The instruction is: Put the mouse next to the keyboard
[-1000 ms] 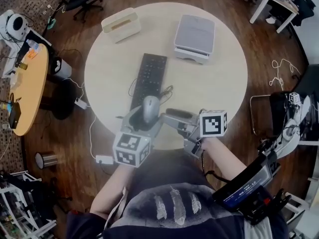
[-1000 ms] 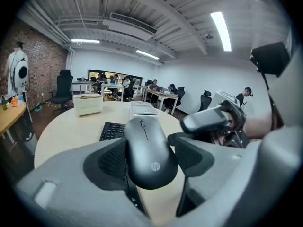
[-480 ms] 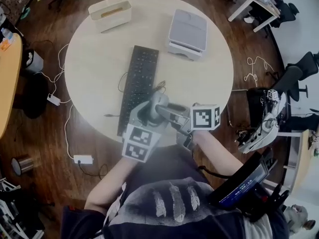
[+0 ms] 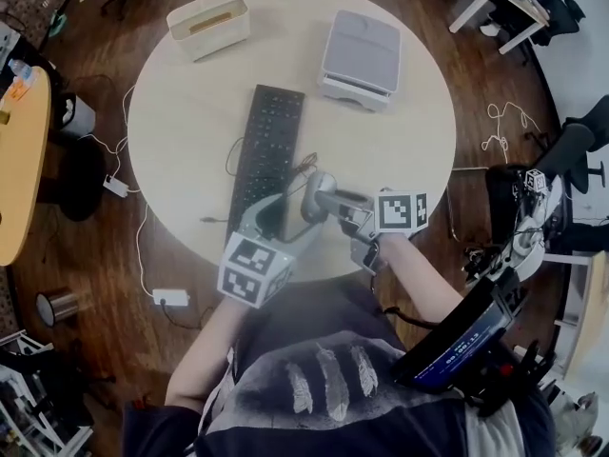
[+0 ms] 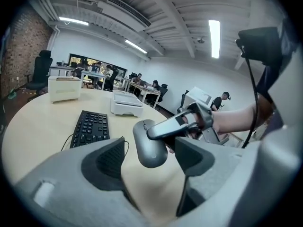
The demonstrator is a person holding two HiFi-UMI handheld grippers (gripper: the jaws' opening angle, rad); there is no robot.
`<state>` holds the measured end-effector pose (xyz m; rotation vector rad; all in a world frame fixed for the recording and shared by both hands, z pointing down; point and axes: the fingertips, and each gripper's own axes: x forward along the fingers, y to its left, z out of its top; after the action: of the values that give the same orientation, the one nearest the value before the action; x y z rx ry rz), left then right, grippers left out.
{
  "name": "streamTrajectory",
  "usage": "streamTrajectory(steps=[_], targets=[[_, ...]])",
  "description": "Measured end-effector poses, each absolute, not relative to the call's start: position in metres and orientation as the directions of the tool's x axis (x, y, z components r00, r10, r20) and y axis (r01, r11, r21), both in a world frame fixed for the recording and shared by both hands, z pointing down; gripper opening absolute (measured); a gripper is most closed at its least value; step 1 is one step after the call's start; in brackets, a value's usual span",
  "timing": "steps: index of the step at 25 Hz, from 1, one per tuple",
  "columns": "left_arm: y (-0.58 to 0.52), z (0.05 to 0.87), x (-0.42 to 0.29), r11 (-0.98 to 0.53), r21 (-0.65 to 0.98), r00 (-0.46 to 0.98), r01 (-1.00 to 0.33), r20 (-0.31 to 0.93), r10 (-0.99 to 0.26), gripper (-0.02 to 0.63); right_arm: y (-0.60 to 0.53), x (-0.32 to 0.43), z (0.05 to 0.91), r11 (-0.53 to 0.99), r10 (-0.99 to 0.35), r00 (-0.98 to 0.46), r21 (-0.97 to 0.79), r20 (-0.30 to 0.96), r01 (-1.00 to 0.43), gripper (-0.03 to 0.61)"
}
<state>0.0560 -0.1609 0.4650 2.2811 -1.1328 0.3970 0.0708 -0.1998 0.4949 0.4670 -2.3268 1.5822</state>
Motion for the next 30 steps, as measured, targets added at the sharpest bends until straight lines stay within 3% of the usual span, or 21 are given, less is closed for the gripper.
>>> streamTrajectory(steps=[11,14,15,16,17,18,30], targets=[[-0.173,0.489,0.05,-0.323,0.307,0.446,-0.895,0.612,-0.653,0.331,-0.227,0.11,0.571,0.315,-0.028,-0.845,-0.798,0.533,-0.514,0.118],[-0.178,0.486,0.03,-0.268,0.268,0.379,-0.925,0.64,-0.669,0.295,-0.231,0.115,0.586,0.336,-0.008,-0.819,-0.77,0.574,-0.543,0.118],[-0.178,0.485,0.025,-0.255,0.257,0.362,-0.932,0.648,-0.671,0.273,-0.231,0.115,0.588,0.343,0.001,-0.816,-0.767,0.577,-0.542,0.121],[-0.178,0.484,0.02,-0.243,0.245,0.345,-0.939,0.653,-0.674,0.193,-0.231,0.115,0.588,0.352,0.007,-0.816,-0.765,0.579,-0.539,0.12],[-0.179,0.483,0.017,-0.234,0.234,0.331,-0.944,0.656,-0.679,0.058,-0.232,0.115,0.588,0.365,0.011,-0.814,-0.76,0.581,-0.538,0.12],[-0.18,0.482,0.015,-0.227,0.23,0.322,-0.947,0.656,-0.683,0.0,-0.233,0.115,0.588,0.38,0.011,-0.81,-0.752,0.586,-0.539,0.121],[-0.182,0.483,0.01,-0.227,0.265,0.347,-0.937,0.639,-0.686,0.0,-0.251,0.132,0.599,0.603,-0.138,-0.666,-0.471,0.733,-0.644,0.19]])
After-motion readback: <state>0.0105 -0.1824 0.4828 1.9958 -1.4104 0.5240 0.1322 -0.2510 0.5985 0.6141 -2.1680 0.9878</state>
